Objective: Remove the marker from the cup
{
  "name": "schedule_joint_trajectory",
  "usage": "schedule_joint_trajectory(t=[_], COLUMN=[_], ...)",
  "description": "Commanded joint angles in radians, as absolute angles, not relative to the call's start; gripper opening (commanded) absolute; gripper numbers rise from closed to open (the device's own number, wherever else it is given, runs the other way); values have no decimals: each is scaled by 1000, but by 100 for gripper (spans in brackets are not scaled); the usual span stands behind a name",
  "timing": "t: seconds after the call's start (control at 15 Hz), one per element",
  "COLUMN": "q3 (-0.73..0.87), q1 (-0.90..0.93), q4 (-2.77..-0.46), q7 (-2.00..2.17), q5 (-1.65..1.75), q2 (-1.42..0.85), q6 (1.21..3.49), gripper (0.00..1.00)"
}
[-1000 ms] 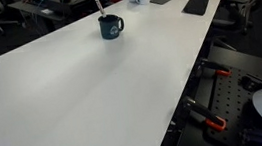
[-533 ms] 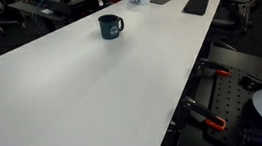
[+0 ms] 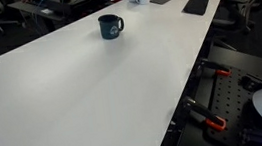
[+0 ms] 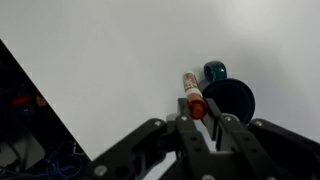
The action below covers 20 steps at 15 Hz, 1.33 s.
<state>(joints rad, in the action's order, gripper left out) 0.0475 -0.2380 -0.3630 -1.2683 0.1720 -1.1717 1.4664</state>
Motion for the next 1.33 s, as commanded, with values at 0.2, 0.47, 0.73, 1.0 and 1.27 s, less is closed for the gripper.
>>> schedule_joint_trajectory(t=[0.2,0.47,0.73,1.0,1.27], q3=[50,36,28,27,23], q1=[-306,-336,-348,-353,-354], q4=[-391,-350,-350,-347,-375], q7=[-1228,-1222,-1214,-1194,-1169], q5=[124,79,54,42,32], q2=[-1193,-1275,-1340,-1385,-1372], q6=[1525,1521,1523,1535,1551], gripper=[4,4,4,4,44])
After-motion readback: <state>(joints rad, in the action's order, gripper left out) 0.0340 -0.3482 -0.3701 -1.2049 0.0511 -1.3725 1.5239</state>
